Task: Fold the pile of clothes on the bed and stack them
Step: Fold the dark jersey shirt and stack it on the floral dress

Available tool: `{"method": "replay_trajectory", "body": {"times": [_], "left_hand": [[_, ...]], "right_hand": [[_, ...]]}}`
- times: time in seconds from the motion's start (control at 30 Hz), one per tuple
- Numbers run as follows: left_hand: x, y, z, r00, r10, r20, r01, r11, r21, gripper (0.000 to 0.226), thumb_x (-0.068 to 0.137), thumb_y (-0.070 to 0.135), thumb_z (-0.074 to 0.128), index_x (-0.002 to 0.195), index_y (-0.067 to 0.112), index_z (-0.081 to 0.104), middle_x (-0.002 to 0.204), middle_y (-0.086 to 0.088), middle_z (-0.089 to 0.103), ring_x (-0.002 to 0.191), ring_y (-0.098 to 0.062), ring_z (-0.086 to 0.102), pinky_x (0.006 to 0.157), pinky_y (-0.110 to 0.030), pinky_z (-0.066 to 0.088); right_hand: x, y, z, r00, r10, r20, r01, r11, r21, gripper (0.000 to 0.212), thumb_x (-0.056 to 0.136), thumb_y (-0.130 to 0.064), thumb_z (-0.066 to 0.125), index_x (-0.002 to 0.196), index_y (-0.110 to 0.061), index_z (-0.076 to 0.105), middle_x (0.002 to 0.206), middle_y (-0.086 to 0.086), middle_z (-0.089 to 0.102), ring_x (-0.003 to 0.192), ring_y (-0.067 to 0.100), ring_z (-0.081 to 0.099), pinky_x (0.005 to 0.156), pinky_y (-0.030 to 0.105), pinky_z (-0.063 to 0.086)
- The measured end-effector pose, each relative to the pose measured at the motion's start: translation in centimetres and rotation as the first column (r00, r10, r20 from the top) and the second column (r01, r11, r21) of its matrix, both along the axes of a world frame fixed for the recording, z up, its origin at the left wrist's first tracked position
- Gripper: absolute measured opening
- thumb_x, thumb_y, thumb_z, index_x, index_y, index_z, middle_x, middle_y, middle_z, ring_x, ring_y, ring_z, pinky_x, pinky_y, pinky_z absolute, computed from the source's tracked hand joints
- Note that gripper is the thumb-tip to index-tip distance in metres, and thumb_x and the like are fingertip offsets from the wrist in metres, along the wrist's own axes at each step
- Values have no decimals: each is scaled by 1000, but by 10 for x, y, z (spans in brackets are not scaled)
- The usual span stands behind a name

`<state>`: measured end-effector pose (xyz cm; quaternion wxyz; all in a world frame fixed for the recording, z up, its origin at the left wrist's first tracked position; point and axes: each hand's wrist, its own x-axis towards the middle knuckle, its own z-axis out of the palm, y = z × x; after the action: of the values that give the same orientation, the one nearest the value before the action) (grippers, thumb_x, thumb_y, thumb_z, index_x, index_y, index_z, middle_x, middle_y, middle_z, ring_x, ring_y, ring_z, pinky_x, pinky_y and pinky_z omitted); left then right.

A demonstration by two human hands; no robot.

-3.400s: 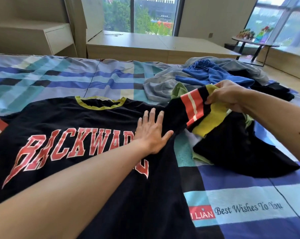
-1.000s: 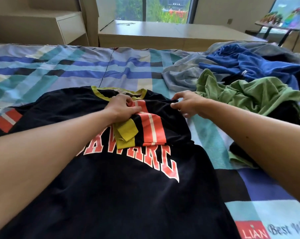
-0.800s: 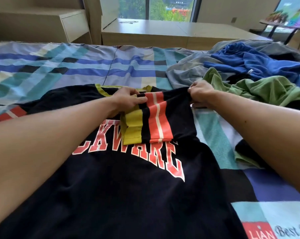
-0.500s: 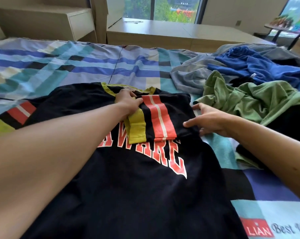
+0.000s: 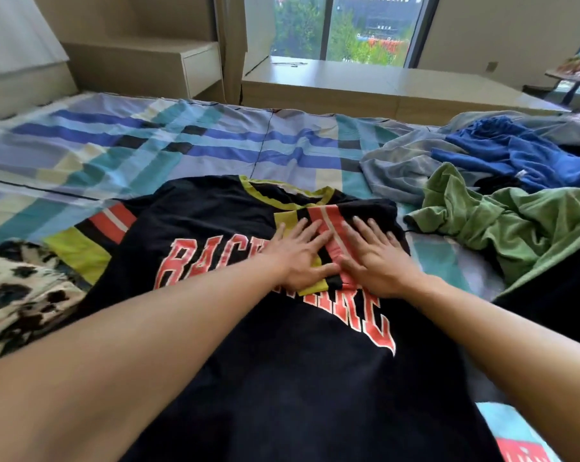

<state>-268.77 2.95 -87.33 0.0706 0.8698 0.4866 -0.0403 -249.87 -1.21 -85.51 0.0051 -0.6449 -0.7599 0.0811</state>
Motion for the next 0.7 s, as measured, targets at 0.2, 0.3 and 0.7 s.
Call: {"method": "replay_trajectory", "body": {"times": [0.2, 0.3, 0.7], "left_hand": [[-67, -24, 23, 967, 161, 197, -180, 980, 88, 71, 97, 60, 40, 155, 21, 27, 166, -5, 17, 154, -21, 5, 125, -48, 3], [-136, -30, 32, 868, 375, 327, -444, 880, 170, 53, 97, 47, 47, 140, 16, 49, 148, -6, 45, 142, -25, 34, 121, -44, 21], [-304, -28, 41, 495, 868, -20, -869, 495, -23, 68, 80, 57, 62, 133, 15, 55, 140, -14, 53, 128, -36, 50, 104, -43, 38]], "right_hand": [[-4, 7, -1, 996, -75, 56, 83, 983, -162, 72, 101, -61, 26, 160, -34, -5, 168, -3, -12, 154, 18, -13, 123, 49, -6], [-32, 3, 9, 993, -114, -39, 111, 992, -66, 76, 101, -57, 37, 161, -29, -1, 169, 4, -4, 155, 20, -6, 123, 49, -4], [-260, 8, 52, 926, 313, -210, -313, 949, 33, 71, 101, -53, 42, 160, -27, 13, 168, 2, 13, 154, 21, 13, 125, 45, 12]]}}
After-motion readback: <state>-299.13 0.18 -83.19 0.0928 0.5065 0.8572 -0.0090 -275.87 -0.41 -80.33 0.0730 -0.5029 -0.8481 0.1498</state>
